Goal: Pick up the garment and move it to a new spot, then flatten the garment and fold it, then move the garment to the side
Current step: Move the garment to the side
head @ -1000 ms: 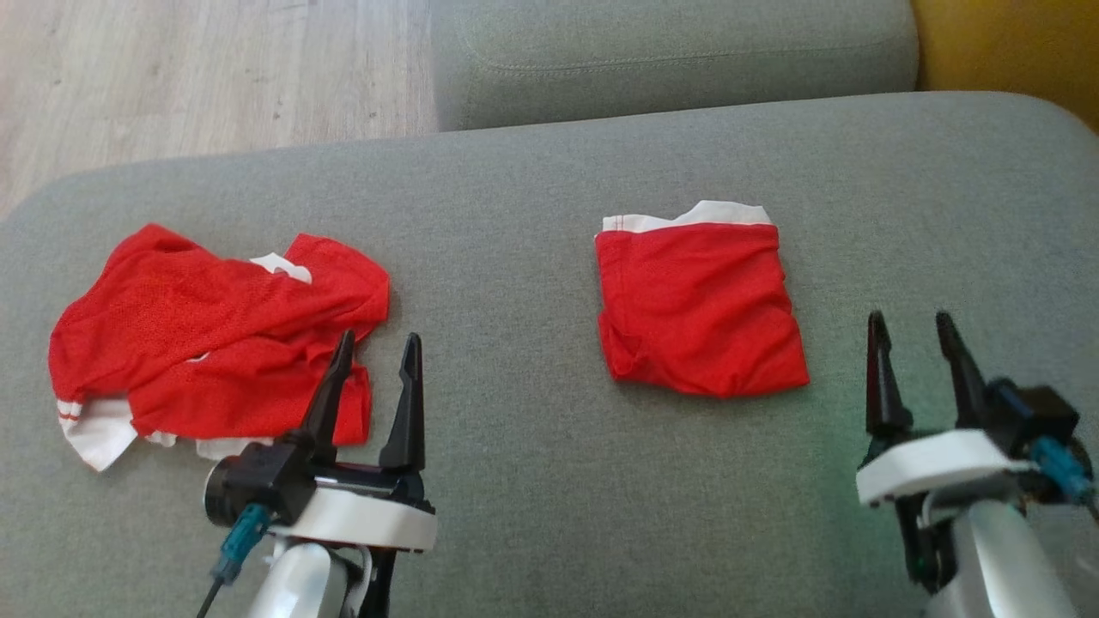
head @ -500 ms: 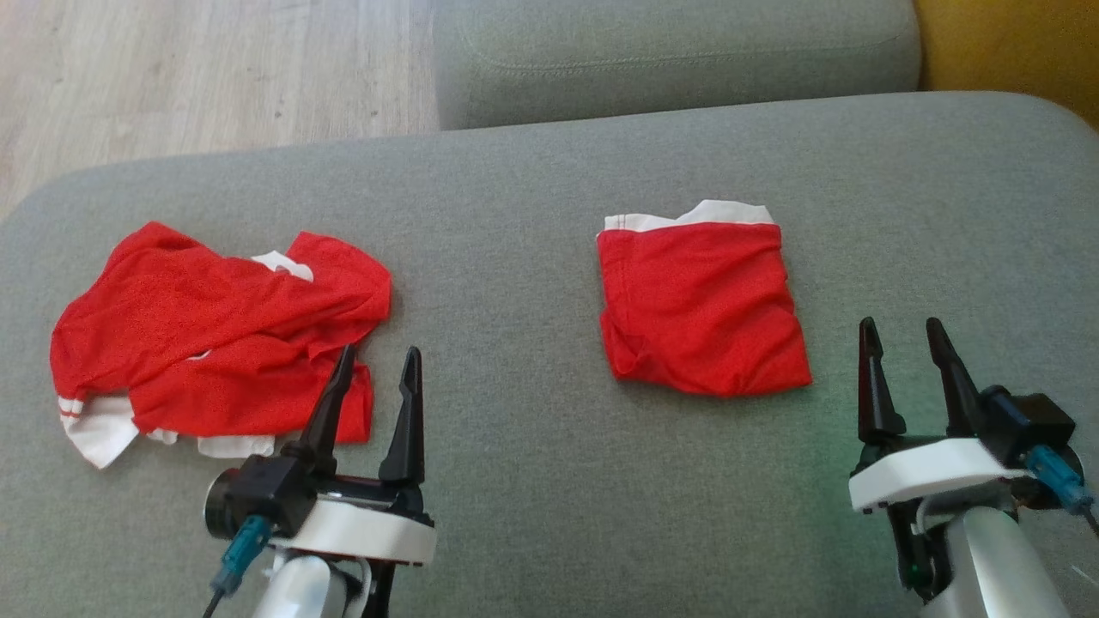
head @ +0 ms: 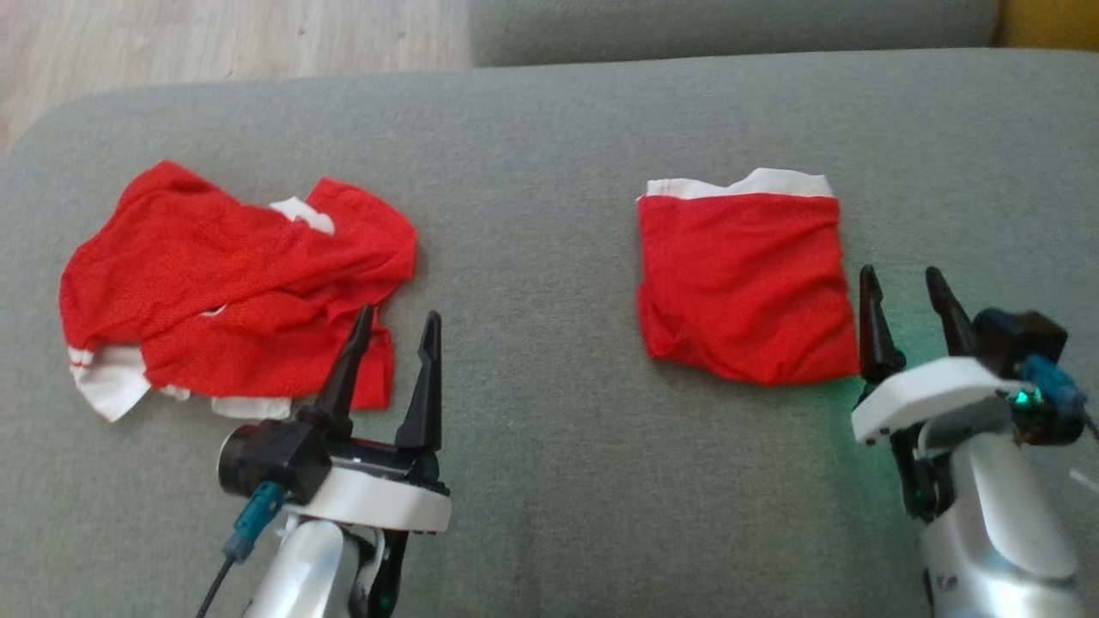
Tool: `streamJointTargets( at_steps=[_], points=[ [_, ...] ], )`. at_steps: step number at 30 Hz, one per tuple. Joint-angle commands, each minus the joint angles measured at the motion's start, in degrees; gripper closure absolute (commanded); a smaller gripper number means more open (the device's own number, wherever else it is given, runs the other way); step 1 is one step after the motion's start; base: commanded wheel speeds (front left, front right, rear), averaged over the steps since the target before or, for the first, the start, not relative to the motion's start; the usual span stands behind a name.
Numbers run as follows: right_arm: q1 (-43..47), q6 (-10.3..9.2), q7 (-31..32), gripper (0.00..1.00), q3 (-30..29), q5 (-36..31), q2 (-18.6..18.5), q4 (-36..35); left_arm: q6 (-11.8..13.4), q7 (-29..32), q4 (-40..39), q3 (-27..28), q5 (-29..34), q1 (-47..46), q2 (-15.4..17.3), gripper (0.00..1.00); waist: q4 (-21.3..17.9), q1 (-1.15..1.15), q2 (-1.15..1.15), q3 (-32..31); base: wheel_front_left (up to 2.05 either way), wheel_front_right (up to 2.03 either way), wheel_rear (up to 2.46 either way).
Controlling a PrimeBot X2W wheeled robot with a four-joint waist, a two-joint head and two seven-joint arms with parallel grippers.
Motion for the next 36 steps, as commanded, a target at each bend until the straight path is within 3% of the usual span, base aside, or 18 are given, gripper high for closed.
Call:
streamJointTargets(
  at_steps=[1, 7, 17, 18, 19, 20, 29, 36],
  points=[
    [-3.19, -0.05, 0.61, 0.0, 0.45, 0.12, -0.14, -0.06, -0.02, -0.54, -1.74, 1.11, 0.16, -2.58, 0.18, 0.0, 1.35, -0.01, 0.0, 1.33, 0.0, 0.0, 0.0],
    [-8.85, -0.05, 3.36, 0.0, -2.52, -0.52, -0.14, 7.74, 0.11, -0.54, -1.66, -0.22, -0.42, -3.92, 0.18, 0.0, 3.62, -0.01, 0.0, 3.46, 0.0, 0.0, 0.0],
    [-15.4, -0.05, 6.26, 0.0, -1.98, 0.39, -0.14, 21.66, 0.55, -0.54, -1.58, -1.87, -1.13, -4.89, 0.18, 0.0, 6.07, -0.01, 0.0, 5.41, 0.0, 0.0, 0.0],
    [-15.79, -0.05, 6.49, 0.04, -1.42, 0.71, -0.14, 22.96, 0.55, -0.54, -1.54, -1.91, -1.17, -4.93, 0.18, 0.0, 6.18, -0.01, 0.0, 5.43, 0.0, 0.0, 0.0],
    [-16.16, -0.05, 6.23, 0.58, -0.93, 0.68, -0.14, 23.88, 0.56, -0.54, -1.5, -1.89, -1.19, -4.98, 0.18, 0.0, 6.21, -0.01, 0.0, 5.43, 0.0, 0.0, 0.0],
    [-16.48, -0.05, 5.64, 1.0, -0.39, 0.6, -0.14, 24.54, 0.6, -0.54, -1.46, -1.83, -1.21, -5.01, 0.18, 0.0, 6.18, -0.01, 0.0, 5.43, 0.0, 0.0, 0.0],
    [-18.71, -0.05, -1.7, 1.0, 1.23, -6.36, -0.14, 24.98, 0.76, -0.54, -1.3, -1.92, -1.01, -5.46, 0.18, 0.0, 3.72, -0.01, 0.0, 4.31, 0.0, 0.0, 0.0],
    [-19.16, -0.05, -2.27, 1.0, 4.23, -11.09, -1.8, 22.3, 1.1, -0.54, -1.0, -4.47, -1.7, -5.95, 0.18, 0.0, 0.84, -0.01, 0.0, 1.87, 0.0, 0.0, 0.0]
  ],
)
